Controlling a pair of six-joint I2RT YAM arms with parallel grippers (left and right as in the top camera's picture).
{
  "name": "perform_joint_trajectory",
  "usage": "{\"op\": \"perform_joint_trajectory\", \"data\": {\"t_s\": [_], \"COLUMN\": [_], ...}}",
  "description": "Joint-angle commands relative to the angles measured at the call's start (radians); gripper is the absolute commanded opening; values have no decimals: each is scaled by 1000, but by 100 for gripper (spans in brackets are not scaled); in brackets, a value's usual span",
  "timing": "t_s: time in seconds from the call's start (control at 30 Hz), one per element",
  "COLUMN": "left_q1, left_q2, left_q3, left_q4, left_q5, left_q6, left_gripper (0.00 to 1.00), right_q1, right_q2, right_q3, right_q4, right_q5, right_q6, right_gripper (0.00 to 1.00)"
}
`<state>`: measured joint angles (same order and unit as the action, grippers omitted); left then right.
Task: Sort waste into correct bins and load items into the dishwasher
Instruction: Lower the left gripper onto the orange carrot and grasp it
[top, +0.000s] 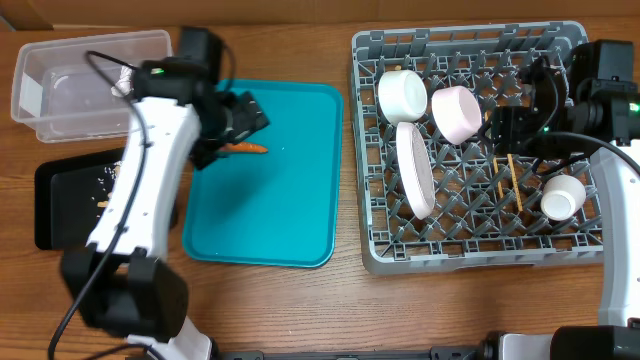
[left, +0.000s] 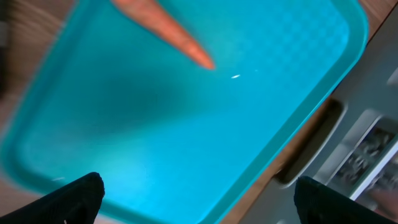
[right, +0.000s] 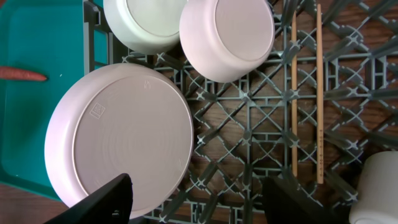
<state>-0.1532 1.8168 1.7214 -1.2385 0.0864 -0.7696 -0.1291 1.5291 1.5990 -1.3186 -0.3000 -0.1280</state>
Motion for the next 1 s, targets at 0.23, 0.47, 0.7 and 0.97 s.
{"op": "perform_joint_trajectory", "data": {"t_s": [0.23, 0.47, 0.7, 0.97], "left_q1": [16, 43, 43, 43], "left_q2": [224, 325, 383, 383], "left_q3": [1, 1, 1, 1], "left_q4": [143, 147, 155, 148], "left_q5": [-8, -64, -172, -191], "left_q6": [-434, -547, -542, -516], "left_gripper": [100, 100, 89, 60], "right_q1": [3, 3, 3, 3], "right_q2": [-3, -3, -3, -3], "right_q3": [11, 11, 11, 11], "right_q4": [-4, -5, -5, -5], "right_q5": [-16, -16, -17, -16], "right_q6": [10, 10, 10, 10], "right_gripper": [71, 71, 71, 71]}}
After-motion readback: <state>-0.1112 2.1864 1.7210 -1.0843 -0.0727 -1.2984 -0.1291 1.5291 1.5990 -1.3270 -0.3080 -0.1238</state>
